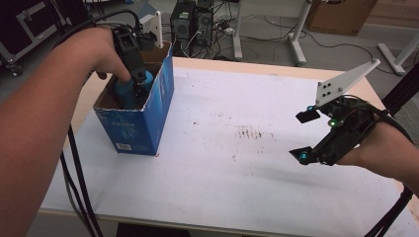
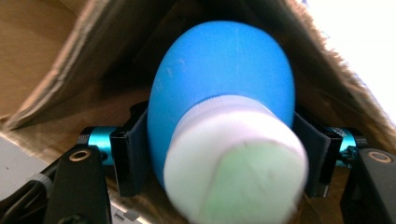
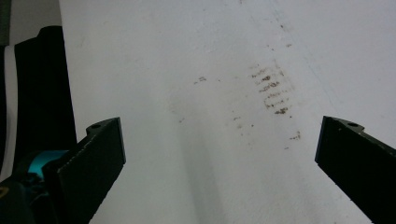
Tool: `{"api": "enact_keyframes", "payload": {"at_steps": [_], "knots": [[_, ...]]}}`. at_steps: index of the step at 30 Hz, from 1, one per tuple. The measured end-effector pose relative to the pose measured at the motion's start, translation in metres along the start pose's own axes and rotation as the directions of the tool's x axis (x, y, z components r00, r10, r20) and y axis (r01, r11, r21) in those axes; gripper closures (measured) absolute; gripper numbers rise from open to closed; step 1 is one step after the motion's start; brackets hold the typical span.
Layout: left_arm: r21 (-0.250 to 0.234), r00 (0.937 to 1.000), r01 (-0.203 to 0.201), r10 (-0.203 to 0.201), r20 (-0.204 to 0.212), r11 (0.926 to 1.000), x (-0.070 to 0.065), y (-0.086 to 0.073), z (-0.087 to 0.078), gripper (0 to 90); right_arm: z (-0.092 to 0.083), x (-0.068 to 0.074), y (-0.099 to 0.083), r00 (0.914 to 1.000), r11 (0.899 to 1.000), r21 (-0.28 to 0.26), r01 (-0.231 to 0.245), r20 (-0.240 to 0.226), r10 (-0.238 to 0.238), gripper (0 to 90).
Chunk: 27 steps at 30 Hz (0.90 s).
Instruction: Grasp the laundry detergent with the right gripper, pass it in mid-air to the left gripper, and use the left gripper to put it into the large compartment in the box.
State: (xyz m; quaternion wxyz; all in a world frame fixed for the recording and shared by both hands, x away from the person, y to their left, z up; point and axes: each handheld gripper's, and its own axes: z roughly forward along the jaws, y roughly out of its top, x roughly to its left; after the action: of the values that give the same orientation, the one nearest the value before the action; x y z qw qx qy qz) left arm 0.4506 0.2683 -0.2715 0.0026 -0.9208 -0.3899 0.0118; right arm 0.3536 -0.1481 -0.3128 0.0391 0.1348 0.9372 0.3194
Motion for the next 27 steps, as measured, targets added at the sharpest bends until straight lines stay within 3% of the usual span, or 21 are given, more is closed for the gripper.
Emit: {"api": "enact_keyframes", "payload": {"at_steps": [1,5,6,13,16,23,27], "knots": [[-0.007,0.9998,0.019,-0.019,0.007,0.9998,-0.001,0.0,-0.001,31.1,0.0,0.0,0.0,1.0,1.0,-0.004,-0.001,0.0,0.001,0.7],[0.002,0.9998,0.018,-0.018,0.002,0.9998,0.0,-0.001,-0.008,28.5,-0.001,0.0,0.0,1.0,1.0,-0.007,0.001,0.0,-0.001,0.7],[-0.011,0.9993,0.037,-0.037,0.007,0.9992,-0.002,-0.001,-0.012,28.5,-0.001,0.0,-0.001,1.0,1.0,-0.006,0.001,0.0,-0.001,0.7],[-0.004,0.9994,0.035,-0.035,-0.005,0.9994,-0.004,-0.002,-0.033,26.8,-0.005,-0.002,-0.002,1.0,1.0,-0.01,-0.002,-0.005,0.002,0.6],[-0.021,0.9985,0.053,-0.053,-0.013,0.9984,-0.005,-0.003,-0.042,25.3,-0.009,-0.003,0.0,0.9999,1.0,-0.015,0.007,-0.007,-0.007,0.6],[-0.032,0.9992,0.027,-0.028,-0.028,0.9991,-0.012,-0.003,-0.066,23.8,-0.016,-0.004,0.006,0.9999,1.0,-0.002,0.013,0.001,-0.013,0.6],[-0.048,0.9998,-0.017,0.016,-0.009,0.9987,-0.021,-0.002,-0.08,22.2,-0.021,-0.007,0.01,0.9998,1.0,0.012,0.02,-0.001,-0.02,0.6]]}}
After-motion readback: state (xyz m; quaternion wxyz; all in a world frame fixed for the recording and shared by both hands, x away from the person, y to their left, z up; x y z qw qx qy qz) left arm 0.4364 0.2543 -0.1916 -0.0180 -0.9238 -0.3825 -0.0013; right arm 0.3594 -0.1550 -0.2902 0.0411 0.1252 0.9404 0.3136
